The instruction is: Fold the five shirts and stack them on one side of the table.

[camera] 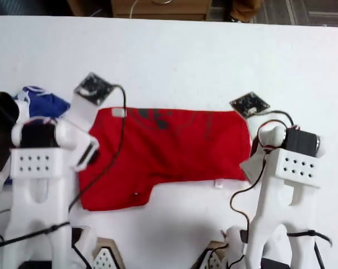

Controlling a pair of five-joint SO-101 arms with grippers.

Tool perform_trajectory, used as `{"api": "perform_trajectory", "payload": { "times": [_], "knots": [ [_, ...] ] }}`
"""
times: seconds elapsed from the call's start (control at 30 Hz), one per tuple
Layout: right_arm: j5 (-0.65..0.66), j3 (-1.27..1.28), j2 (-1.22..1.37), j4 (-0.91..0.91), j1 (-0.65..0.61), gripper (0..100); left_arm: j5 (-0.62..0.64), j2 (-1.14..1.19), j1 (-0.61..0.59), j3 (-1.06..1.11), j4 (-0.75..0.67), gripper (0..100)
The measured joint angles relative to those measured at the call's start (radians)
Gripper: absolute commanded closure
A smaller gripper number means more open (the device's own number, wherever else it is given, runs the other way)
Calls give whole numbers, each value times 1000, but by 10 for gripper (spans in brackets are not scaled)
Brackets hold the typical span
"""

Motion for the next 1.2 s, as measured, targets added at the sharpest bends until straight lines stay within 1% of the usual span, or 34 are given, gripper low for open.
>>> {"api": "perform_trajectory", "payload": {
  "times": [0.07,0.13,0.27,0.43,0.5,0.67,0.8,1.03,1.2],
  "knots": [
    [55,25,-2,0,38,978,-18,-31,2,72,-8,797],
    [110,34,-2,-5,101,978,-87,-61,0,146,-9,797],
    [180,34,-2,-6,235,978,-235,-133,0,261,-9,797],
    [193,35,-2,0,390,978,-425,-216,2,350,-8,797],
    [193,35,-2,29,439,978,-500,-236,17,373,17,797],
    [193,35,-2,60,502,978,-671,-258,28,377,34,796],
    [193,35,-2,63,546,978,-779,-258,57,385,35,794],
    [193,35,-2,63,646,978,-787,-258,152,405,8,793],
    [193,35,-2,63,692,978,-758,-258,203,445,-26,793]
  ]
}}
